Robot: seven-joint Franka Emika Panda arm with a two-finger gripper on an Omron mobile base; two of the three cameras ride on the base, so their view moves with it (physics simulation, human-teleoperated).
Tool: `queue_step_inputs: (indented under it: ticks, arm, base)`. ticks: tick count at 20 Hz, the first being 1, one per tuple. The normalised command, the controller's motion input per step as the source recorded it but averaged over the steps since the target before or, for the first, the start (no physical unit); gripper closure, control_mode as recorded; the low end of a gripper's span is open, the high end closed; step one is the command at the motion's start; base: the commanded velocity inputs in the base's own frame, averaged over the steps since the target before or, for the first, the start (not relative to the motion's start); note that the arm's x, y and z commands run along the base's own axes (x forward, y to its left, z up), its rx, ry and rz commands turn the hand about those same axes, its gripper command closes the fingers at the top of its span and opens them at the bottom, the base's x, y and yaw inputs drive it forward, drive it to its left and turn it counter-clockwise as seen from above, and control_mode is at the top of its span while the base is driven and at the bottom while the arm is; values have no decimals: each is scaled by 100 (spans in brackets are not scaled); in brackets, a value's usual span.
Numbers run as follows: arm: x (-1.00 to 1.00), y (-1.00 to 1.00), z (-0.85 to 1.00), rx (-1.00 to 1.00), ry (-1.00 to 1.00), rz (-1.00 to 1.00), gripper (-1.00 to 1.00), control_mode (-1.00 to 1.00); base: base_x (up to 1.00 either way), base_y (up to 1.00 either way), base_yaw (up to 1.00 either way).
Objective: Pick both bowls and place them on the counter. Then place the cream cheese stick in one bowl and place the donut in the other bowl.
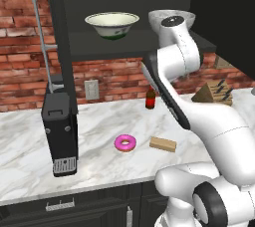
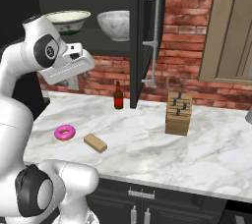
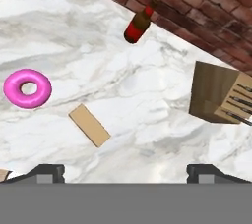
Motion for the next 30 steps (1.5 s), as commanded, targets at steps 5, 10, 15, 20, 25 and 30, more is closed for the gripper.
queue_step_inputs:
  ticks: [5,10,15,20,25,30]
  arm:
    - [-13,-4,42,-8,0,2,-100,-100]
    - [-5,-3,48,-11,0,4,-100,-100]
    - [0,-3,42,-11,0,8,-100,-100]
    - [0,-1,49,-14,0,9,-100,-100]
    - [-11,-4,8,-4,-11,2,-100,-100]
    - [12,-12,31,0,-10,0,-100,-100]
  base:
    - [0,0,0]
    - [0,0,0]
    - [0,0,0]
    - [0,0,0]
    - [0,0,0]
    - [0,0,0]
